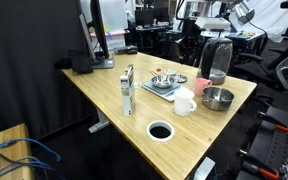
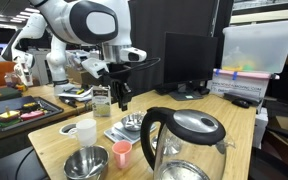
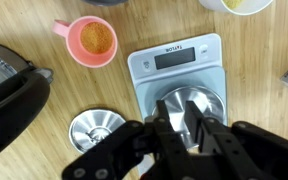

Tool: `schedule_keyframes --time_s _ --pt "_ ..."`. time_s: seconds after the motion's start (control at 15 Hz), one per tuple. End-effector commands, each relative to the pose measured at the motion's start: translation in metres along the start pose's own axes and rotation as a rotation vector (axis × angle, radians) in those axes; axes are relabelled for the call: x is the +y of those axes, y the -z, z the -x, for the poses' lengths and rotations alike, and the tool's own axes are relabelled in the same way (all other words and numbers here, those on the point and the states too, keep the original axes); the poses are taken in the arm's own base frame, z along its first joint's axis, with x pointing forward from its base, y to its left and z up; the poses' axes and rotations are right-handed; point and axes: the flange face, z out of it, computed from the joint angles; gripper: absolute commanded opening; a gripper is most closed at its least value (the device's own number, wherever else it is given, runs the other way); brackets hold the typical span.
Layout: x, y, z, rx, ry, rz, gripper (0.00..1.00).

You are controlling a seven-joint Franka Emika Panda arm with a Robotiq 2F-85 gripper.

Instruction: Press a button on the scale

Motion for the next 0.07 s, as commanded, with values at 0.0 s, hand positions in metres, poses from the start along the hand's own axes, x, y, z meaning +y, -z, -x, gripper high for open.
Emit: schedule_keyframes --time_s 0.0 --pt "0.0001 0.0005 -0.0002 -0.001 0.0 0.0 0.26"
